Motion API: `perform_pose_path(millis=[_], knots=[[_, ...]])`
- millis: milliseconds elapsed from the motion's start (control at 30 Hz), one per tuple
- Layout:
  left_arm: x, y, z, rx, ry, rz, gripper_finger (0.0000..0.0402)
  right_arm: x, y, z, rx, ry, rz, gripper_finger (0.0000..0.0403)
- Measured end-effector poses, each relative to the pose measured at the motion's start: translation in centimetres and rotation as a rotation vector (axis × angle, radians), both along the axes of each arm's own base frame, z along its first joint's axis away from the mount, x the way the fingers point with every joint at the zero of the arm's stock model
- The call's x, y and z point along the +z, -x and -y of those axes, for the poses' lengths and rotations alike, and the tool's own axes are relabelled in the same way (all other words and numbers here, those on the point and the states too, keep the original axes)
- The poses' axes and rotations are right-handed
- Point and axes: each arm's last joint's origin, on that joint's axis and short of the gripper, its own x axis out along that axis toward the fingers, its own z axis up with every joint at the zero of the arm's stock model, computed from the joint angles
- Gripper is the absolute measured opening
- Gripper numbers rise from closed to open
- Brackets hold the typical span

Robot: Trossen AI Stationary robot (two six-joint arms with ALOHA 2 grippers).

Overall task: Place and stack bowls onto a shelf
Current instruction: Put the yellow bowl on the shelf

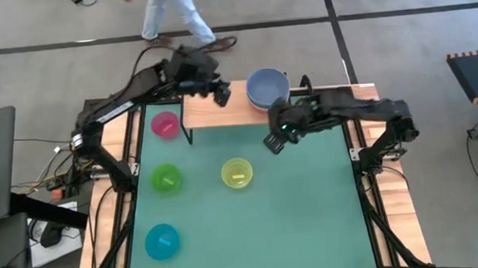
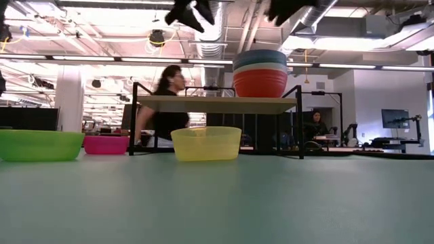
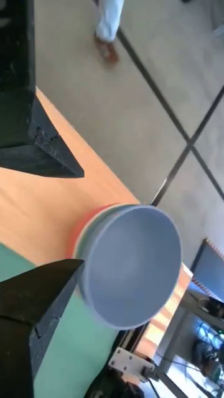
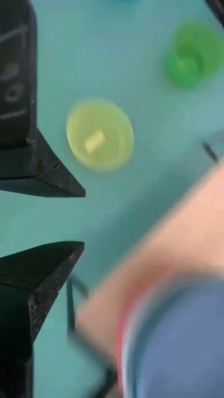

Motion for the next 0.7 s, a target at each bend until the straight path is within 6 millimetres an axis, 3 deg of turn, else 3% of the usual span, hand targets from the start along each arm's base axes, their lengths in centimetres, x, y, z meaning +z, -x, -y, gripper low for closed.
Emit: perform_pose_path(millis=[167, 367, 500, 700], knots=[[-2.2, 4.0, 3.6, 0.027, 0.046, 0.04, 0.0196, -3.7, -2.5, -0.4, 0.072, -0.158, 0.077, 0.0149], [-6.3, 8.8, 8.6, 0.032, 0.145, 0.162, 0.0187, -8.9, -5.1, -0.5, 0.009, -0.257, 0.109, 0.0149], [-9.2, 10.0, 10.9, 0.032, 0.195, 0.261, 0.0182, -13.1, -6.9, -0.3, -0.026, -0.281, 0.008, 0.015], [-13.7, 9.9, 13.8, 0.022, 0.297, 0.235, 0.018, -19.0, -9.5, -0.8, -0.015, -0.323, -0.135, 0.015]])
